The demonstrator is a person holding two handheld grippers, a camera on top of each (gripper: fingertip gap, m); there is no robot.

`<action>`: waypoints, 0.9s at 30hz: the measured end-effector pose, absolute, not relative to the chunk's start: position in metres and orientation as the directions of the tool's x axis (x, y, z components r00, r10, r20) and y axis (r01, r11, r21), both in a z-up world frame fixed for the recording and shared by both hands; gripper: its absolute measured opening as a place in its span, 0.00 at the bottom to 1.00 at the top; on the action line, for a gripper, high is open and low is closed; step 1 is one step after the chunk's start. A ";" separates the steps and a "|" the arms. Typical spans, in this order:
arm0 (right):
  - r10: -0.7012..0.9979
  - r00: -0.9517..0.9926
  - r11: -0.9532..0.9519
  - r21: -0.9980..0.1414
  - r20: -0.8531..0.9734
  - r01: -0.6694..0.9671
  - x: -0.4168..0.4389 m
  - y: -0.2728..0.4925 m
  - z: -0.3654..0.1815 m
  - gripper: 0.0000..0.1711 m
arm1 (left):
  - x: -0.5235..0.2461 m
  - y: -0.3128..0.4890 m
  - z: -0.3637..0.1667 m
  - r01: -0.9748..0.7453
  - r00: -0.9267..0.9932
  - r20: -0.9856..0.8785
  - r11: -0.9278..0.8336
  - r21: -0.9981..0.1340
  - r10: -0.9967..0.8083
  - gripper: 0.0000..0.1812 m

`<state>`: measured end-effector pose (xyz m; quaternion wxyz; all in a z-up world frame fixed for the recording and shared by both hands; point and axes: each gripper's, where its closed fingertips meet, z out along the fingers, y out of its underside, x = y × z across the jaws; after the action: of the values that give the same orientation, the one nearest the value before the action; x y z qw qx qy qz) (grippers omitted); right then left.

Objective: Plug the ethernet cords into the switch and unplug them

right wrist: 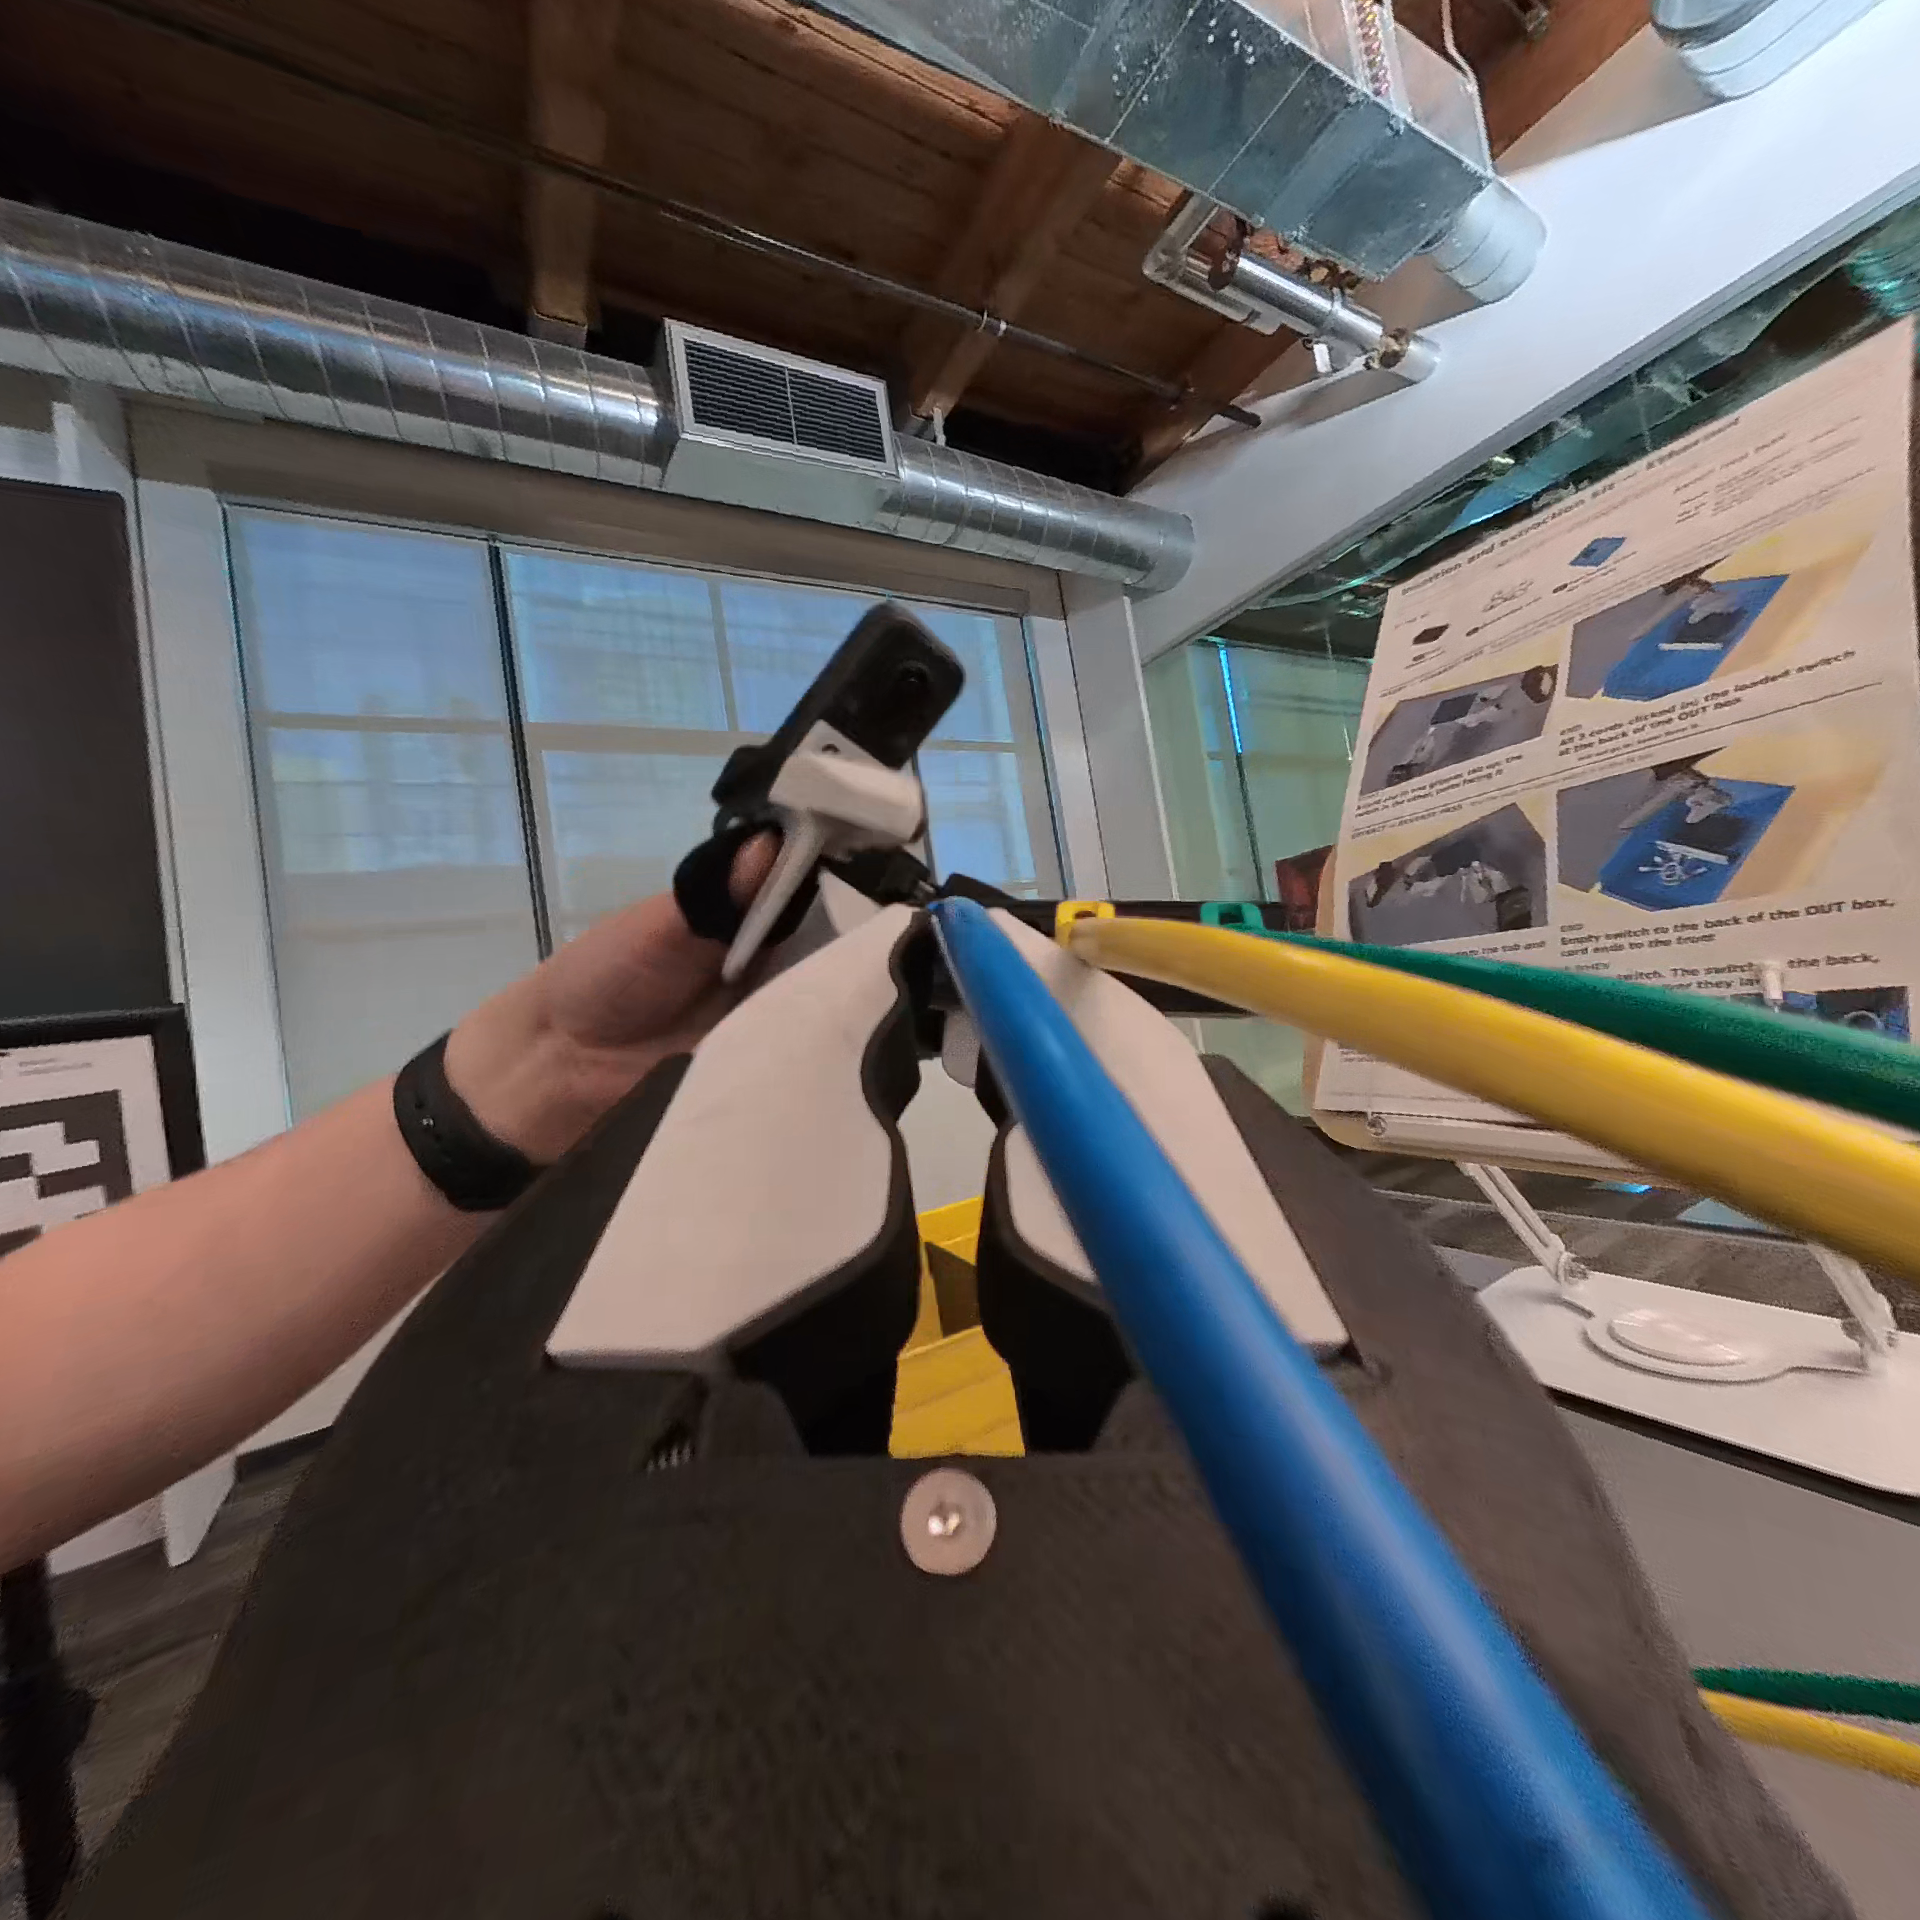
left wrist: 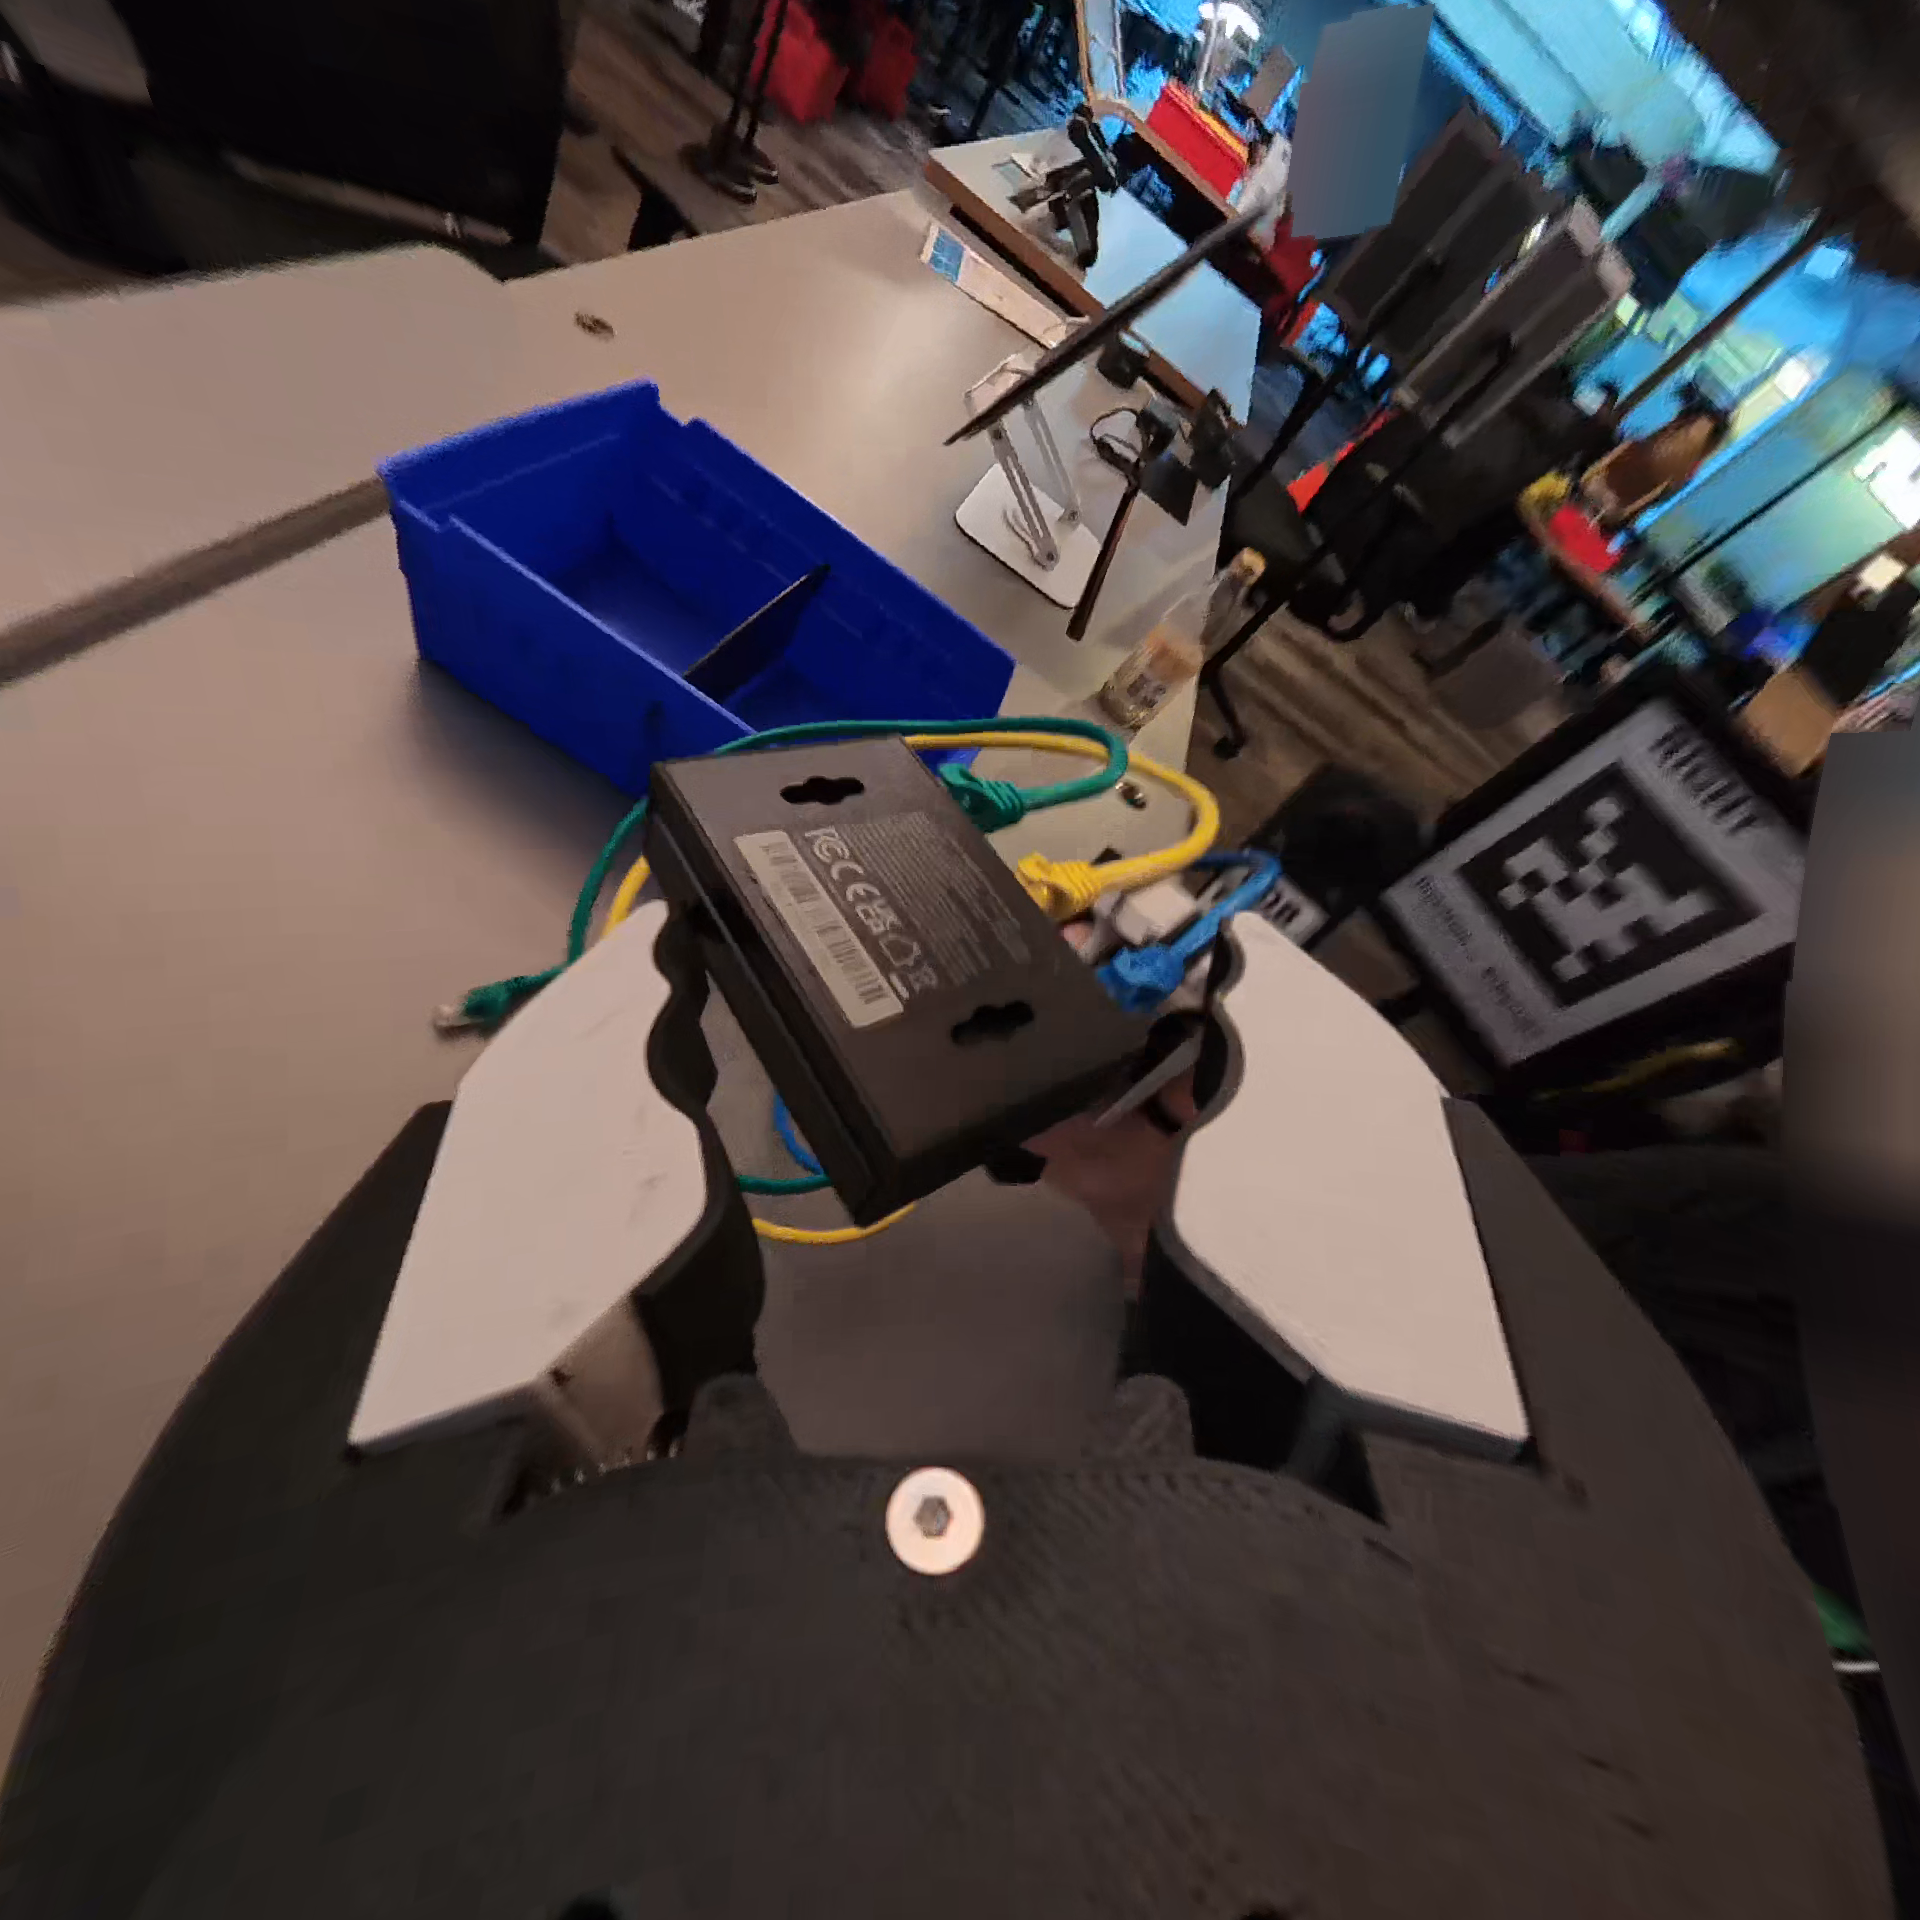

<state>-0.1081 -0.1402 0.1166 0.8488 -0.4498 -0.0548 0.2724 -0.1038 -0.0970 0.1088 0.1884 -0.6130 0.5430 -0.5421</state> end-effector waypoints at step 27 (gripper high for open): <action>0.532 0.829 0.166 -0.938 -0.175 -0.304 -0.120 -0.158 0.131 0.03 | -0.129 -0.083 0.098 -0.465 0.025 -0.921 0.810 -0.356 -0.390 0.17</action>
<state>-0.1197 -0.1581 0.1313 0.7573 -0.5838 -0.0974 0.2760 -0.1288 -0.0827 0.0976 0.6471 -0.3065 0.6975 0.0292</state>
